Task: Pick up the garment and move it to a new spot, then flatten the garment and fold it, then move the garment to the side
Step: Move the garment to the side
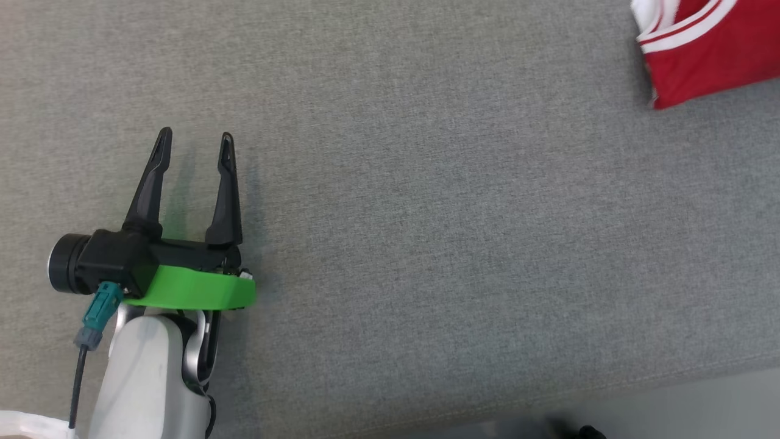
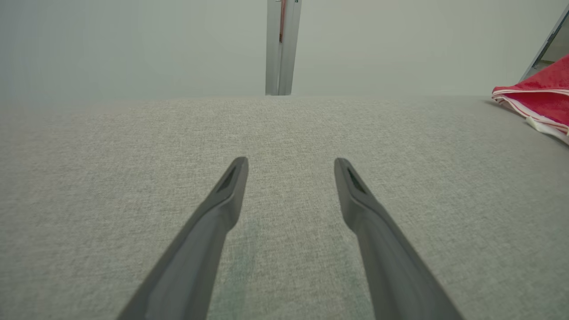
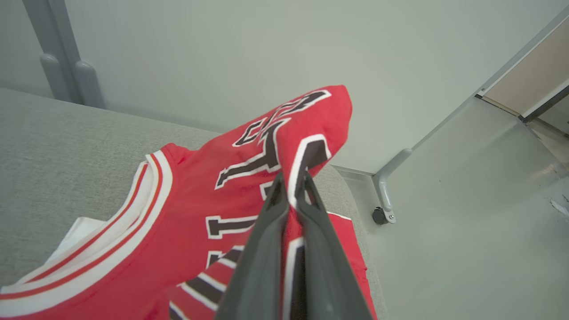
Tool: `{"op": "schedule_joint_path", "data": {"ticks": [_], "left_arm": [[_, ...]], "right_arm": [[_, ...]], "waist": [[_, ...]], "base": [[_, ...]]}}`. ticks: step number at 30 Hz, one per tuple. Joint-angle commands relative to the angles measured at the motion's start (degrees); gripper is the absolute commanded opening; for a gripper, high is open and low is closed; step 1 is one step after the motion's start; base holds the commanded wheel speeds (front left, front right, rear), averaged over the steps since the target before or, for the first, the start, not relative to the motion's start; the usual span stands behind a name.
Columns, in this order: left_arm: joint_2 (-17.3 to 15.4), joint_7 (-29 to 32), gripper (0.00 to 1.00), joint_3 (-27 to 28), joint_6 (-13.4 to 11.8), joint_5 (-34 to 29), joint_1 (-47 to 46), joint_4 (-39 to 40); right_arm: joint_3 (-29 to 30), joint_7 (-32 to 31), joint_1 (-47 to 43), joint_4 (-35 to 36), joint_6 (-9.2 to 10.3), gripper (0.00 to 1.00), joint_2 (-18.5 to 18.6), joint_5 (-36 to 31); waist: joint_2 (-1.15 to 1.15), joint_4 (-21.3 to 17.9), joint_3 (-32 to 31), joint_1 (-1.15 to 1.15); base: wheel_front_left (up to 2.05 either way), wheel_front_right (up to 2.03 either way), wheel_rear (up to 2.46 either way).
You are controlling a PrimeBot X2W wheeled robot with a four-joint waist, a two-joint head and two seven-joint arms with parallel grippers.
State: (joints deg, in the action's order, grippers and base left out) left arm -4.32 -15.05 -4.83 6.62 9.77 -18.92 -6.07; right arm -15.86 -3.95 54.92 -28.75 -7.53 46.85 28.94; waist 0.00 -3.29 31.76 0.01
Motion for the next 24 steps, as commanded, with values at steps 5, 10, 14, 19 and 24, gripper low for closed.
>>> {"op": "schedule_joint_path", "data": {"ticks": [5,10,14,19,24], "left_arm": [[-1.2,-0.1,1.0,-0.7,0.4,-1.1,-0.9,1.7],[-1.6,-0.1,1.0,-1.7,0.5,-1.1,-1.3,2.7],[-1.8,0.0,1.0,-2.0,0.6,-1.0,-1.7,2.4],[-1.8,0.0,1.0,-2.3,0.6,-0.6,-2.4,1.2],[-1.8,0.0,1.0,-1.2,0.6,-0.1,-1.5,0.6]], "right_arm": [[2.1,-3.7,2.3,-0.9,0.08,0.0,5.8,2.4],[0.4,-4.8,4.7,-4.1,0.09,0.0,10.7,2.3],[-0.5,-4.2,7.0,-8.7,0.09,0.0,11.1,0.3],[-2.1,-2.3,9.8,-15.1,0.09,1.0,10.1,-4.8],[-1.7,4.6,12.6,-18.2,0.09,1.0,7.2,-10.1]], "waist": [[0.0,-3.7,4.5,-0.01],[0.0,-3.2,6.0,-0.01],[0.0,-2.9,7.3,-0.01],[0.0,-2.2,7.4,-0.01],[0.0,-2.2,4.7,-0.01]], "base": [[0.0,0.0,0.0],[0.0,0.0,0.0],[0.0,0.0,0.0],[0.0,0.0,0.0],[0.0,0.0,0.0]]}}
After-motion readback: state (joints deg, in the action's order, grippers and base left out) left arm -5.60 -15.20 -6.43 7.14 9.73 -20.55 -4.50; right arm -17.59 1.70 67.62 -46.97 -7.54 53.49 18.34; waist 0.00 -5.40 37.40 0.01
